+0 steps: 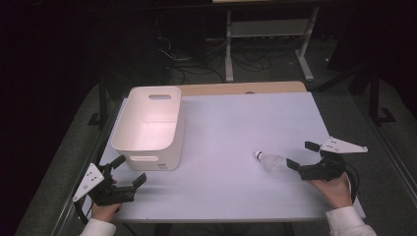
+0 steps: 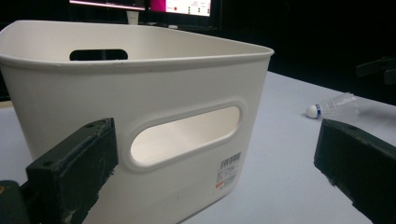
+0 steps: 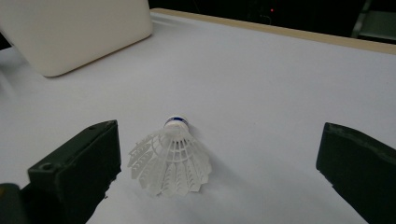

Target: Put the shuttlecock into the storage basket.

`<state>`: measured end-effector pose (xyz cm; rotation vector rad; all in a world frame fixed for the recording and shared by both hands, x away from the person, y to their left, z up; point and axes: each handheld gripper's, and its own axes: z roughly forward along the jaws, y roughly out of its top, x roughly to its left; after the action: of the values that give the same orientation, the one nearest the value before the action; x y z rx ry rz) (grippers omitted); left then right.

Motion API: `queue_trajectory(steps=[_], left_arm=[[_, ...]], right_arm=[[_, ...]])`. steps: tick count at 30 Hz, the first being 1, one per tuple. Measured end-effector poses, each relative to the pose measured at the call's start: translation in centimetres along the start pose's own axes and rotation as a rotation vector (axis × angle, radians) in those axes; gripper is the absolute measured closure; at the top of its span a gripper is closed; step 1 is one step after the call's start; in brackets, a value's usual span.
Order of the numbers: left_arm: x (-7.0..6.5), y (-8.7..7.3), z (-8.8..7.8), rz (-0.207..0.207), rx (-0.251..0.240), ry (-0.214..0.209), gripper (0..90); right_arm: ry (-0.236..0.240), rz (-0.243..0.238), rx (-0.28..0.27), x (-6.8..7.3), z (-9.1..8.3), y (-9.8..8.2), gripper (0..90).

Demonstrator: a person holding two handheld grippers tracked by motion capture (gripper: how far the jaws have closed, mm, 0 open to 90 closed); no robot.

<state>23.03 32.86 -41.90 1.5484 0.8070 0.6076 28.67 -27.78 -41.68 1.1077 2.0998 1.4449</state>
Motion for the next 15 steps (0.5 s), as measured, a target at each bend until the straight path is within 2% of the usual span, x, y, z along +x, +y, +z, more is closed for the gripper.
queue_trajectory(steps=[2, 5, 6, 7, 15], left_arm=[[0.08, 0.04, -0.11, 0.003, 0.001, 0.001, 0.0], [0.03, 0.05, -0.11, -0.007, -0.014, 0.0, 0.0], [0.02, 0.05, -0.11, -0.008, -0.013, 0.0, 0.0], [0.02, 0.04, -0.11, -0.007, -0.012, 0.001, 0.0], [0.04, -0.01, -0.15, -0.009, -0.007, 0.003, 0.0]], right_arm=[[-0.002, -0.001, 0.0, -0.02, 0.0, 0.01, 0.0], [0.03, 0.0, -0.004, 0.04, -0.13, 0.02, 9.2], [0.03, 0.0, -0.004, 0.04, -0.13, 0.02, 9.2], [0.032, 0.0, -0.005, 0.1, -0.2, 0.05, 13.6], [0.034, -0.001, 0.009, 0.14, 0.07, 0.18, 16.1]])
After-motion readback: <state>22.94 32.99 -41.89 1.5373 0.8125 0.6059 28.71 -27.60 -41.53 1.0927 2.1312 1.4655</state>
